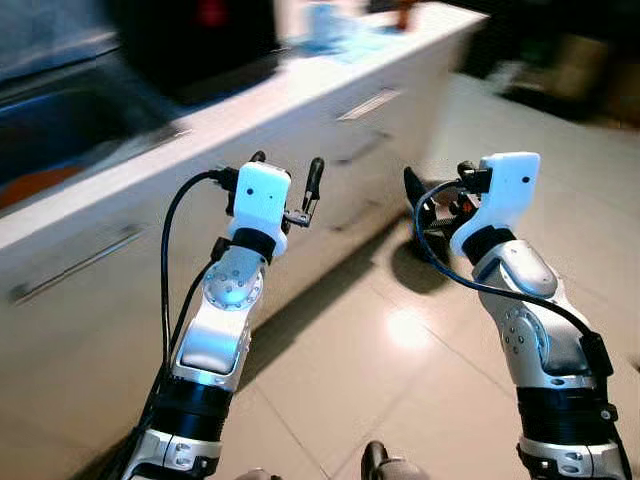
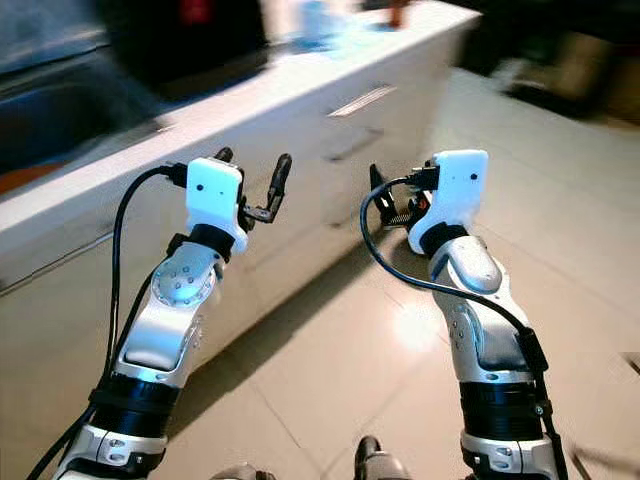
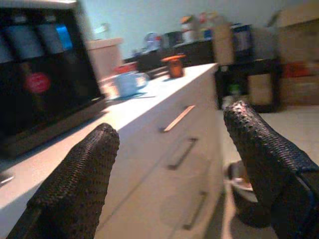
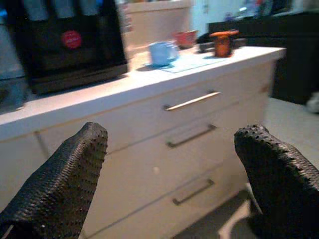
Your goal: Kitchen organization
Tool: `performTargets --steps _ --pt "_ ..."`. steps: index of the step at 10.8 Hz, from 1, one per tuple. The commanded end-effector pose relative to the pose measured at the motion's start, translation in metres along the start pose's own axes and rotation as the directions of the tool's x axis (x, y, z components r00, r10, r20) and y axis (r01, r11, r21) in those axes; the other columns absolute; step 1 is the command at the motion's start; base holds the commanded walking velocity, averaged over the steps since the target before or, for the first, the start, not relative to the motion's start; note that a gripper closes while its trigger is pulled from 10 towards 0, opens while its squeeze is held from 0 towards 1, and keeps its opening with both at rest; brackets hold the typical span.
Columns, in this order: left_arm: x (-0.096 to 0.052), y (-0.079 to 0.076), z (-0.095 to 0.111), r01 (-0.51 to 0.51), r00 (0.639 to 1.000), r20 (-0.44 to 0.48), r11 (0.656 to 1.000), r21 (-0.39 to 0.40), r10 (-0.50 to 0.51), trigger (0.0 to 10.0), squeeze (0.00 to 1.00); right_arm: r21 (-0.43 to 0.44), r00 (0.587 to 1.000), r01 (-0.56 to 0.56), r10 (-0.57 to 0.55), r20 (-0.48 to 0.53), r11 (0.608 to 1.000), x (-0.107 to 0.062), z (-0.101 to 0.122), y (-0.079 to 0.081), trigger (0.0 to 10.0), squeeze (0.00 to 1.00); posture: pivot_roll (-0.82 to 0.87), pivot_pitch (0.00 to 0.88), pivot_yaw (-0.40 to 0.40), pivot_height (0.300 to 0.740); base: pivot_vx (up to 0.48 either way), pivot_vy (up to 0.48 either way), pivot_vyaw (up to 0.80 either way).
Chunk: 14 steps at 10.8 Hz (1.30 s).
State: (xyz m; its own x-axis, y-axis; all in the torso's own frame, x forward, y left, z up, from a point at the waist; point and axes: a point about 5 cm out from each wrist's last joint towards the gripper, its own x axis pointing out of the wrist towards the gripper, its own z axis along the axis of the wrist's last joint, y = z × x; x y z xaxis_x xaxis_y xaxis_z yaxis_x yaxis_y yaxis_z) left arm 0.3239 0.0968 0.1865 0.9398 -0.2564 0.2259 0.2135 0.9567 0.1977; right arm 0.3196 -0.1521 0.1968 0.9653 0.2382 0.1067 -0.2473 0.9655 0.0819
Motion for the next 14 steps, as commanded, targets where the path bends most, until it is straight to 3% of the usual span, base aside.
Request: performTargets --steps 1,3,10,11,12,14 --pt "-0.001 -0.003 -0.008 0.026 0.999 -0.044 1.000 -0.009 -0.026 10.0 0.00 -0.002 1.000 -0.001 0.001 0.010 1.000 0.001 0.003 0.000 10.0 0.00 -0.01 0.072 0.054 0.740 0.000 0.000 -0.80" --pt "-0.003 -0.009 -0.015 0.070 0.995 -0.068 0.997 -0.017 -0.071 10.0 0.00 0.000 1.000 -0.002 0.002 0.006 1.000 0.002 0.002 0.001 10.0 0.00 -0.01 0.074 0.052 0.740 0.000 0.000 -0.80" --pt "-0.002 -0.003 -0.029 0.056 0.991 -0.123 0.997 -0.050 -0.062 10.0 0.00 0.007 1.000 0.014 -0.014 0.000 1.000 0.001 -0.002 0.002 10.0 0.00 -0.01 0.074 0.064 0.740 0.000 0.000 -0.80" --pt "-0.002 -0.001 -0.033 0.057 0.989 -0.135 0.997 -0.044 -0.063 10.0 0.00 0.004 1.000 0.013 -0.013 -0.004 1.000 0.000 -0.005 0.002 10.0 0.00 -0.01 0.073 0.065 0.740 0.000 0.000 0.00" --pt "-0.003 0.000 -0.039 0.062 0.986 -0.150 0.997 -0.037 -0.067 10.0 0.00 0.005 1.000 0.012 -0.012 -0.010 1.000 -0.001 -0.009 0.003 10.0 0.00 -0.01 0.071 0.066 0.740 0.000 0.000 0.00" --pt "-0.011 0.003 -0.070 0.056 0.960 -0.273 0.998 -0.025 -0.060 10.0 0.00 0.017 0.996 0.029 -0.027 -0.089 0.999 -0.008 -0.043 0.008 10.0 0.00 -0.01 0.067 0.073 0.740 0.278 0.000 0.00"
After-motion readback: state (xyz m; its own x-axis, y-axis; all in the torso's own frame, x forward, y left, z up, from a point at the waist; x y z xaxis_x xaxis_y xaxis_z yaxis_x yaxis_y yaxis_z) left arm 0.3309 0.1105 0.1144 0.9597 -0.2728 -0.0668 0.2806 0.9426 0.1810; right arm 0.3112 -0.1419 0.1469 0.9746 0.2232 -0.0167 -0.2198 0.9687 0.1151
